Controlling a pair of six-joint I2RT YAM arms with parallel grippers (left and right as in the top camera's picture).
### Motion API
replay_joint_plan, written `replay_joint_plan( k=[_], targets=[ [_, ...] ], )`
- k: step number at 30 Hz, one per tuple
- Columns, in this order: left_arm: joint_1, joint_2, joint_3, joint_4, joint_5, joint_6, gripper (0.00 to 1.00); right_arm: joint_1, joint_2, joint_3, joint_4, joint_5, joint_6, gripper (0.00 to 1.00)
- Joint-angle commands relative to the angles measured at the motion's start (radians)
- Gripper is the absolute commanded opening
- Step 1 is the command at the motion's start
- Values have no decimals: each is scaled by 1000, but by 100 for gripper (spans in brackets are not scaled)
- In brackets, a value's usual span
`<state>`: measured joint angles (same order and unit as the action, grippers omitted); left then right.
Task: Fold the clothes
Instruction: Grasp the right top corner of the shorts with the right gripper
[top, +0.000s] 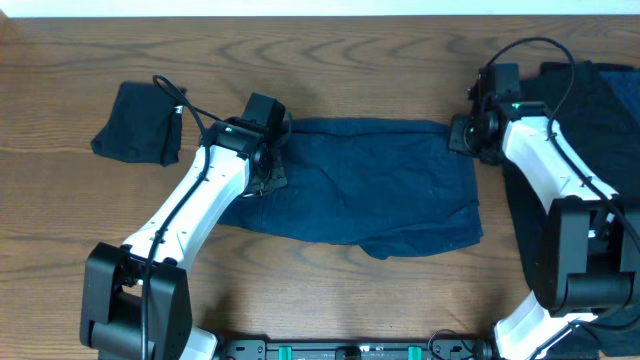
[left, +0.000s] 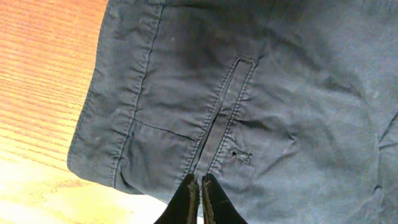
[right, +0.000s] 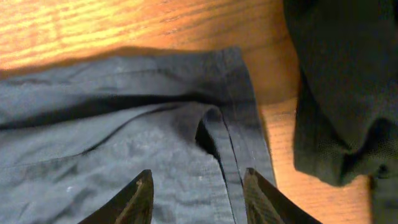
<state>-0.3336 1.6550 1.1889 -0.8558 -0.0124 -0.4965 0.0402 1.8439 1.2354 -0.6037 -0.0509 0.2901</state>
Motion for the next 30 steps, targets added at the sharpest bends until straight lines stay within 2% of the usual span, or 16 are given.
replay_joint_plan(
  k=[1, 5, 13, 19, 21, 30],
  targets=[
    [7, 0, -7, -2, -26, -2, 7, -9, 8, -48, 55, 16, 39, 45],
    [7, 5, -7, -2, -26, -2, 7, -9, 8, -85, 131, 16, 39, 43],
    [7, 6, -7, -2, -26, -2, 7, -8, 8, -96, 166, 8, 40, 44],
    [7, 6, -7, -2, -26, -2, 7, 2, 8, -140, 283, -28, 39, 55],
    [7, 6, -7, -2, -26, -1, 7, 2, 8, -140, 291, -29, 39, 55],
    [7, 6, -7, -2, -26, -1, 7, 3, 10, -141, 298, -28, 39, 52]
  ],
)
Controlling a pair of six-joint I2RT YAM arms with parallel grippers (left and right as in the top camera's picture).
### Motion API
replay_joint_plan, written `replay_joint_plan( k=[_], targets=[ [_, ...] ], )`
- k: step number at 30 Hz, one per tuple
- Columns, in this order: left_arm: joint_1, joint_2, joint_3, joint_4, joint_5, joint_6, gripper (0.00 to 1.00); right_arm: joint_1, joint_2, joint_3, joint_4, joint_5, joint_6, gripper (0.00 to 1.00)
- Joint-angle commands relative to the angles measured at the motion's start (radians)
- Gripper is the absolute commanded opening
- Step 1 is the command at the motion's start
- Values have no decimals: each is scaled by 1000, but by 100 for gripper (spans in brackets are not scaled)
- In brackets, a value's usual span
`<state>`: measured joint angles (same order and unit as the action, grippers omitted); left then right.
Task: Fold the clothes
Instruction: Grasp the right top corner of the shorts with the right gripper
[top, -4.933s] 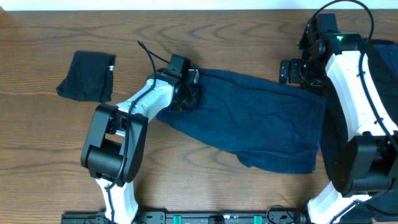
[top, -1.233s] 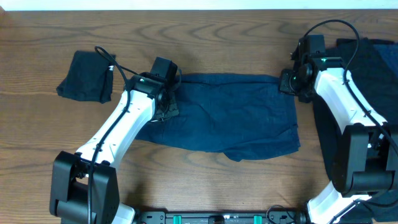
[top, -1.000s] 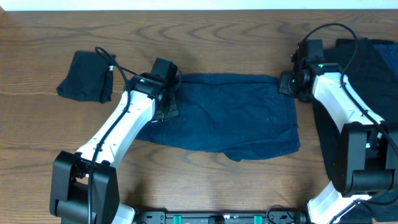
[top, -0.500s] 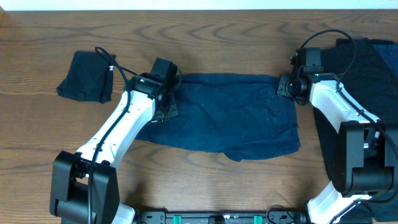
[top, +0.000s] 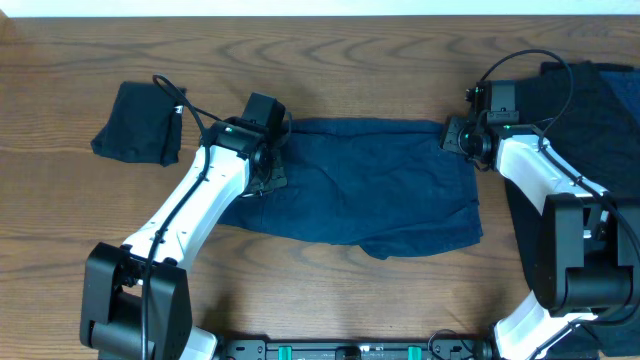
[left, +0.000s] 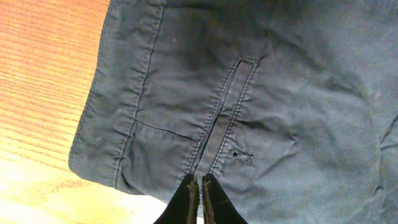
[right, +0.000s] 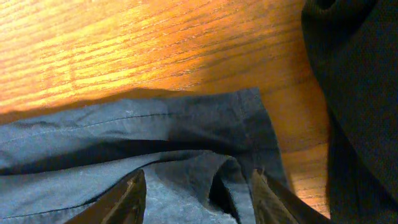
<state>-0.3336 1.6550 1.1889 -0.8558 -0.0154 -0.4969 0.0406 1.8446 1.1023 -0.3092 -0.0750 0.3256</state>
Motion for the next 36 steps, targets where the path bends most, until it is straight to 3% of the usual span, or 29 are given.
replay_joint_plan(
  k=[1, 16, 24, 34, 36],
  targets=[
    [7, 6, -7, -2, -23, -1, 7, 4, 9, -8, 3, -4, 4, 51],
    [7, 6, -7, 1, -23, -1, 7, 12, 55, -8, 26, -5, 3, 50],
    [7, 6, -7, 2, -23, -1, 8, 13, 55, -9, 30, -5, 3, 40],
    [7, 6, -7, 2, -24, -1, 8, 13, 55, -8, 30, -64, 4, 39],
    [7, 6, -7, 2, -24, -1, 8, 13, 55, -9, 28, -64, 4, 31]
  ],
)
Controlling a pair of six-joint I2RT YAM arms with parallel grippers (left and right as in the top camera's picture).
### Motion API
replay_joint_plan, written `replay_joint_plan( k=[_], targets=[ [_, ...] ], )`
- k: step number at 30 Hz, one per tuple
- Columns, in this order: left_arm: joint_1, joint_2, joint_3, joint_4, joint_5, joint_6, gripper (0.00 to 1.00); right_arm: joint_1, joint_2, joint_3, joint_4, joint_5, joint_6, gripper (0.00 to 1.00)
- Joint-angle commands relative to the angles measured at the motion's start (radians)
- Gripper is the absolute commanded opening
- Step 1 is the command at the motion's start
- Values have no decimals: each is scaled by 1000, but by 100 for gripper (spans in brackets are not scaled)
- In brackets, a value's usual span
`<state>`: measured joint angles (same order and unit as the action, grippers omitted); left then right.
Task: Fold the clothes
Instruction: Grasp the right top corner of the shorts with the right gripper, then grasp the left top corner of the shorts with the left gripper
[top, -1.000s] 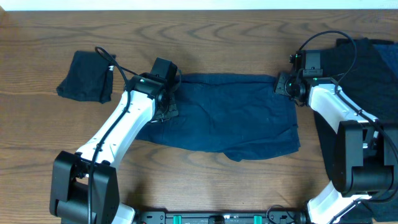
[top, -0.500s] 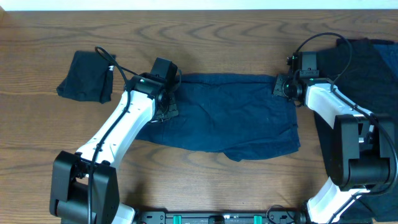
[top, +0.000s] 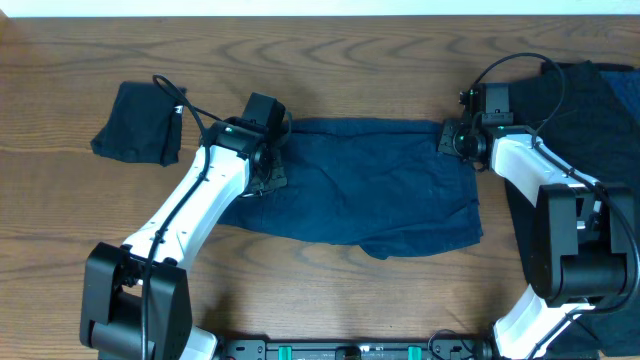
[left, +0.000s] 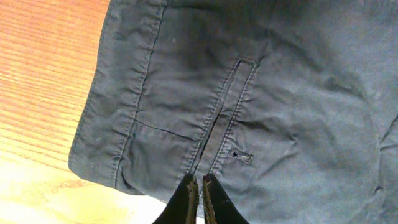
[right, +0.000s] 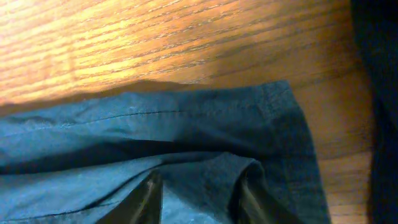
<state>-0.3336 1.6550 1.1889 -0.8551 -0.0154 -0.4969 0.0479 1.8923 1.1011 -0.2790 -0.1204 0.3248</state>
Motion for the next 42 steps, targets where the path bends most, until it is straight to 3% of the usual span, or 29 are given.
replay_joint_plan(
  k=[1, 10, 12, 13, 14, 18, 21, 29, 35, 42],
  targets=[
    [7, 6, -7, 1, -24, -1, 8, 5, 8, -8, -3, -18, 4, 26],
    [7, 6, -7, 1, -24, 0, 8, 5, 8, -8, -19, -19, 4, 17],
    [7, 6, -7, 1, -23, 0, 8, 5, 8, -8, -34, -18, 4, 1],
    [7, 6, -7, 1, -23, 0, 8, 5, 8, -8, -42, -18, 4, 1],
    [7, 6, -7, 2, -24, 0, 24, 5, 8, -8, -53, -18, 4, 1],
    [11, 5, -7, 29, -23, -1, 41, 5, 8, -8, -84, -18, 4, 1],
    [26, 4, -4, 63, -23, 6, 63, 5, 8, -8, -102, -18, 4, 1],
    [166, 5, 9, 197, -22, 76, 66, 5, 8, -8, -111, 2, -12, 1],
    [272, 25, 8, 258, 91, 11, 66, 5, 8, -8, -101, 12, -11, 1],
    [256, 101, 8, 342, 111, -91, 59, 5, 8, -8, -103, 16, -12, 4]
  ],
)
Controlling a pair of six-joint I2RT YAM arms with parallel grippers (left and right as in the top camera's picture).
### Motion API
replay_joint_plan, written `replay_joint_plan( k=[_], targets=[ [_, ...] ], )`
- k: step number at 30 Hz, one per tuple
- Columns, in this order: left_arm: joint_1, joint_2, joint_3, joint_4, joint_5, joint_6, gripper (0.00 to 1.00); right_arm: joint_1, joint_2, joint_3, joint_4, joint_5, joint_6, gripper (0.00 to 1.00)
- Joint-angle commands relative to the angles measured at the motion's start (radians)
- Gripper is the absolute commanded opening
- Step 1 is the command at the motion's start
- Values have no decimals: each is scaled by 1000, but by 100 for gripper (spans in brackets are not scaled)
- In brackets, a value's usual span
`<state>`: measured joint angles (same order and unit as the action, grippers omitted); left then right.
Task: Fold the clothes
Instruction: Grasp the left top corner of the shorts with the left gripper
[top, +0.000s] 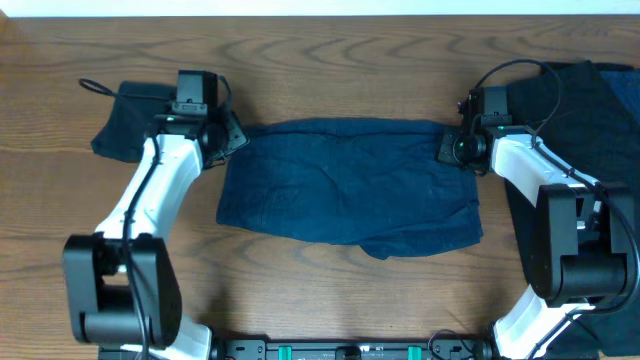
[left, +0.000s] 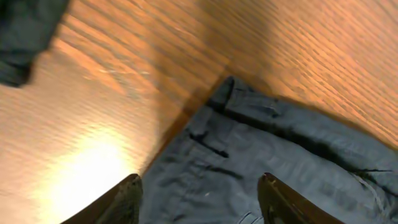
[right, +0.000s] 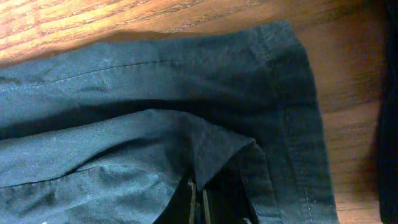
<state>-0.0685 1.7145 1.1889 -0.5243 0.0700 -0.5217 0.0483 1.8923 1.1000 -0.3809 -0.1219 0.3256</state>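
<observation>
Dark blue shorts (top: 350, 180) lie spread flat across the middle of the wooden table (top: 330, 60). My left gripper (top: 228, 138) hovers at their top left corner. In the left wrist view it is open (left: 199, 208), with its fingers (left: 124, 199) wide apart over that corner of the shorts (left: 280, 162). My right gripper (top: 452, 150) sits at the shorts' top right corner. The right wrist view shows it shut (right: 198, 200) on a raised fold of the blue cloth (right: 155, 93) just inside the stitched hem.
A small folded dark garment (top: 130, 135) lies at the far left, close behind my left gripper, and shows in the left wrist view as the dark garment (left: 25, 37). A pile of dark clothes (top: 590, 100) covers the table's right side, right next to my right arm.
My left gripper was shut on the shorts near the pocket slit. It is now open at their top left corner. My right gripper, open then, is now shut on the fold at the top right corner.
At first my left gripper rested shut on the shorts by the pocket, and my right gripper stood open over their right edge. The right gripper then sat further up at the top right corner, still open. Now it grips there, and the left has moved away, open.
</observation>
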Motion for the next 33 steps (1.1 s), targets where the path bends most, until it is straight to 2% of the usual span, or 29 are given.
replay_joint_plan(
  k=[1, 18, 21, 24, 26, 30, 31, 32, 33],
  targets=[
    [-14, 59, 8, 20, 25, -80, 58, 4, 8, -6, -2, 21, -13, 4],
    [-23, 234, 8, 116, 24, -105, 56, 4, 8, -6, -5, 21, -17, 9],
    [-23, 236, 8, 120, 24, -105, 47, 3, 8, -6, -5, 21, -20, 10],
    [-23, 236, 8, 122, 24, -105, 35, 3, 8, -6, -5, 21, -20, 11],
    [-23, 236, 8, 122, 24, -105, 23, 3, 8, -6, -4, 21, -20, 11],
    [-22, 236, 11, 124, 24, -105, 10, 3, 8, -6, -5, 21, -20, 11],
    [-21, 236, 16, 124, 24, -105, 6, 3, 8, -6, -5, 21, -20, 9],
    [-21, 235, 21, 123, 24, -104, 6, 3, 8, -6, -5, 21, -21, 1],
    [-21, 232, 26, 122, 27, -104, 6, 2, 8, -6, -5, 21, -33, 1]
  ],
)
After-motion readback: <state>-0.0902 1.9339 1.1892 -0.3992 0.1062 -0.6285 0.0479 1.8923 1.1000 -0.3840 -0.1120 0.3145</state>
